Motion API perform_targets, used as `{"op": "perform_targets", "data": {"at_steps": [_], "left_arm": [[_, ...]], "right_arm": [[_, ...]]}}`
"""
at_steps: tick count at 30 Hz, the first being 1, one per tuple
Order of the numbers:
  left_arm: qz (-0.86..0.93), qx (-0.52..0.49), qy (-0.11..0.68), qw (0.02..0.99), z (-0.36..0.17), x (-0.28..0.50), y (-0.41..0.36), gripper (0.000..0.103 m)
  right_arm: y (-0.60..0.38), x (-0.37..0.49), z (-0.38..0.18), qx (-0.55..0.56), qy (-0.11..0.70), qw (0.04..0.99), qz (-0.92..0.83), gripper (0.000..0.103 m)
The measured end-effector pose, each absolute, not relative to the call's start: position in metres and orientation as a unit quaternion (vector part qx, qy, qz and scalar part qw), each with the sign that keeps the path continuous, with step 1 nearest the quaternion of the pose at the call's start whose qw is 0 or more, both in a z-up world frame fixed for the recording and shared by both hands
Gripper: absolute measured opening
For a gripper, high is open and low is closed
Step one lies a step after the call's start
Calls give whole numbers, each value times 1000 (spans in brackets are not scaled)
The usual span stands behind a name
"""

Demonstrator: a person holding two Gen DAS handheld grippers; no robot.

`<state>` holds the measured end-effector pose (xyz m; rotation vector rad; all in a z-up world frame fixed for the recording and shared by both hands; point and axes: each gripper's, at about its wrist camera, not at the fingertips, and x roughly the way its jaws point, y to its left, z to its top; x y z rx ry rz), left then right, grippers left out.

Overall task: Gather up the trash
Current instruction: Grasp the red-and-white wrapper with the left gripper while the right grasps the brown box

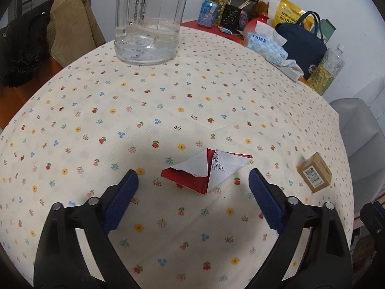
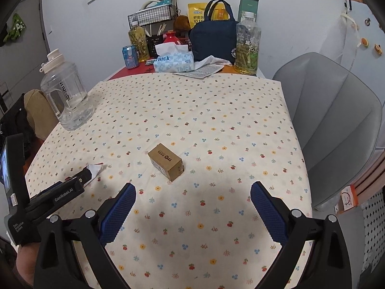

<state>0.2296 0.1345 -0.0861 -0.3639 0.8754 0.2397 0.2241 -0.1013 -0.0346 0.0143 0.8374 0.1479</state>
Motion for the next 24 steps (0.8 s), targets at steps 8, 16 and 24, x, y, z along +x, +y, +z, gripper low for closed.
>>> {"op": "perform_targets", "data": {"at_steps": [8, 16, 24], "left_arm": [[117, -149, 418, 888, -85, 243, 122, 42], [102, -149, 410, 894, -78, 252, 116, 20], [107, -141, 409, 895, -76, 261, 116, 20]], "right_arm": [[-92, 246, -47, 3, 423, 903, 77, 91], [-80, 261, -56, -3, 433, 897, 91, 84], [-68, 272, -67, -6, 442, 891, 100, 74]]}}
